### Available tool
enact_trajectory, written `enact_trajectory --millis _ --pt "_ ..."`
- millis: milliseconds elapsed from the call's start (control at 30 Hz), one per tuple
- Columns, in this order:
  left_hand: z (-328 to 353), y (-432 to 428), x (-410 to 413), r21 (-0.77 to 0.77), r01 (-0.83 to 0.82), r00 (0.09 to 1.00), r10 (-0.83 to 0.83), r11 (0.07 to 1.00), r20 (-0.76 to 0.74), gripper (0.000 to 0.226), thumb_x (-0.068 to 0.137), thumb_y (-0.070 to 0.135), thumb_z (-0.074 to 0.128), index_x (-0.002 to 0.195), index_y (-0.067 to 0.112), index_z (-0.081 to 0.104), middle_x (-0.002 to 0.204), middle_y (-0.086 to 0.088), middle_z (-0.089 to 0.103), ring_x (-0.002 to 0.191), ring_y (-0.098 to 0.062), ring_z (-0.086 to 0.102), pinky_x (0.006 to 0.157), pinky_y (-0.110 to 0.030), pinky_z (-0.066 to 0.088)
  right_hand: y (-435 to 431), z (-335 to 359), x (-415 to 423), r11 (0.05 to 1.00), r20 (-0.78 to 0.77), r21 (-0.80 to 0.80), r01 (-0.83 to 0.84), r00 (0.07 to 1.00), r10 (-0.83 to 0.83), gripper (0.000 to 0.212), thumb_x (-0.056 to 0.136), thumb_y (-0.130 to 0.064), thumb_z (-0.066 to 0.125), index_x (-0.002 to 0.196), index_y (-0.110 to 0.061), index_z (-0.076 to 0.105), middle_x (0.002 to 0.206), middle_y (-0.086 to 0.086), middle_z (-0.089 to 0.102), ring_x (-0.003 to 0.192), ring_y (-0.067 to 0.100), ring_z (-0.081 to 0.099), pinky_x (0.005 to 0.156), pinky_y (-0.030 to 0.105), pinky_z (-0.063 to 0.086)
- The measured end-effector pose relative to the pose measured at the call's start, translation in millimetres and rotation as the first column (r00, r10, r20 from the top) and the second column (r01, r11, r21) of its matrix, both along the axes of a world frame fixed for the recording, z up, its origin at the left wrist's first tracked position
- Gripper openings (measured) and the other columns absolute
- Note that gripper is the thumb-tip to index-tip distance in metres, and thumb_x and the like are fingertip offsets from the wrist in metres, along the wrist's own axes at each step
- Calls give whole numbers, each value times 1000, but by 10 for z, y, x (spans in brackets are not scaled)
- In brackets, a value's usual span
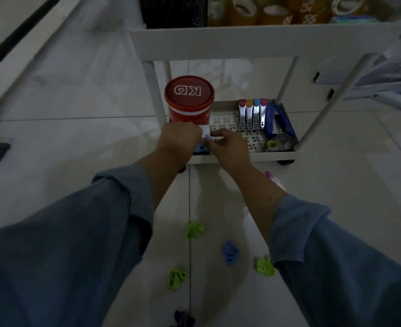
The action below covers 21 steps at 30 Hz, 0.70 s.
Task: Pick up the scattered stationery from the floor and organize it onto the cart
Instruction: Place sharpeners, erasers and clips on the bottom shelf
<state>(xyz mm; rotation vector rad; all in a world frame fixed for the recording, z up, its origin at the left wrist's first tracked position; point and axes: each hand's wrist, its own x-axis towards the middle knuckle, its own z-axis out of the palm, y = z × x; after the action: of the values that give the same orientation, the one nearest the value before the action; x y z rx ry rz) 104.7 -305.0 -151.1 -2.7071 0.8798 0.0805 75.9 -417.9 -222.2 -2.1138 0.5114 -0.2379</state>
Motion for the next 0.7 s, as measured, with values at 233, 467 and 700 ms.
enact_trajectory --millis 233,467,700 --pt "-65 -63 -80 -7 -115 989 114 993 -95 42 94 7 45 133 -5 35 135 -20 45 126 -32 44 102 -36 39 -11 3 -53 993 -69 -70 -99 993 95 43 88 -42 57 122 -16 60 111 7 68 104 21 61 93 37 46" --pt "-487 77 -554 -316 -115 990 82 942 -115 67 95 1 33 146 0 -10 156 -18 -10 146 -30 -7 118 -35 3 -95 33 -462 995 262 -51 88 962 -72 26 91 -13 52 112 -6 65 109 11 67 102 23 60 90 29 47" --pt "-908 95 -1259 -294 -185 912 52 938 -407 54 102 28 20 150 18 -3 159 -2 -7 147 -19 -7 119 -34 1 -637 -197 -1271 907 61 -170 386 922 -381 31 86 -21 58 115 -9 62 120 16 56 113 32 46 96 37 37"
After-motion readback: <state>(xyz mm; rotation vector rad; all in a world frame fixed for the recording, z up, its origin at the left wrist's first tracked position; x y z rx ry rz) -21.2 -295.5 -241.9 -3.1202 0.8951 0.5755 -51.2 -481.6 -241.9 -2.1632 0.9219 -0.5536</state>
